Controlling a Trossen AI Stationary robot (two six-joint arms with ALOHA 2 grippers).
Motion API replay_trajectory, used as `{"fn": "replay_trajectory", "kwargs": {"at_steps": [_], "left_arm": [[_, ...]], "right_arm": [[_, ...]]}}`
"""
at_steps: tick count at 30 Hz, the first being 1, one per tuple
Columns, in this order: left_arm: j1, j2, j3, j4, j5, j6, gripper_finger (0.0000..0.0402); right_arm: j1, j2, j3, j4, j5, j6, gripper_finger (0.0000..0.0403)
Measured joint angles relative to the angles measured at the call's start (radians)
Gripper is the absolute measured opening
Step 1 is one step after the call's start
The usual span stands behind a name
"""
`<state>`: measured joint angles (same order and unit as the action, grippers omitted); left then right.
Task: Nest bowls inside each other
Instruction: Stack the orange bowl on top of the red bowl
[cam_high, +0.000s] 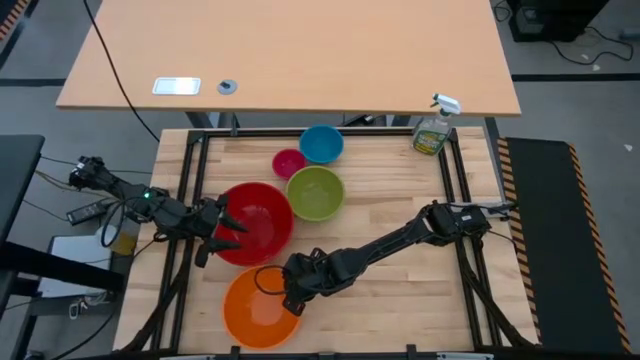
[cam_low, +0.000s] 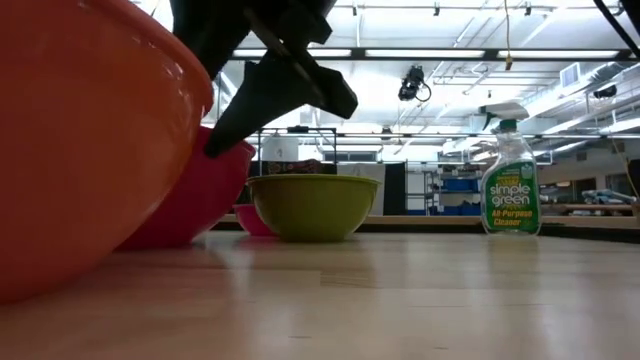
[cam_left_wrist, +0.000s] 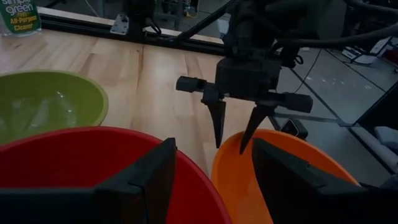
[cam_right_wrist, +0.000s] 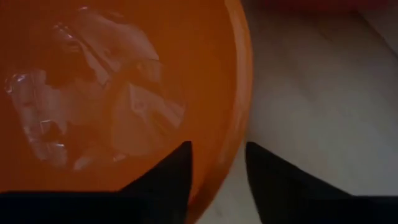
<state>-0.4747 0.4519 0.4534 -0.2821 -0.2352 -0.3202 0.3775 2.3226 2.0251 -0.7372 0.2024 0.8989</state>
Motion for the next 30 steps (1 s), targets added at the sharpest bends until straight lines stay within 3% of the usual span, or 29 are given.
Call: {"fn": "replay_trajectory", "kwargs": {"at_steps": [6, 8, 19, 30], "left_arm": [[0.000, 0.000, 0.000, 0.001, 0.000, 0.001, 0.0215], [0.000, -0.002, 0.000, 0.005, 0.000, 0.013, 0.0215], [-0.044, -0.039, 0.000, 0.052, 0.025, 0.048, 0.0215], [-0.091, -0.122, 0.000, 0.052, 0.032, 0.064, 0.0215]], "right_arm": [[-0.003, 0.000, -0.007, -0.003, 0.006, 0.049, 0.0041], [-0.007, -0.002, -0.007, -0.006, -0.030, 0.047, 0.0023], [-0.048, -0.006, 0.018, -0.066, -0.124, 0.031, 0.0026], [-0.057, -0.014, 0.229, -0.225, -0.144, -0.101, 0.0026]]}}
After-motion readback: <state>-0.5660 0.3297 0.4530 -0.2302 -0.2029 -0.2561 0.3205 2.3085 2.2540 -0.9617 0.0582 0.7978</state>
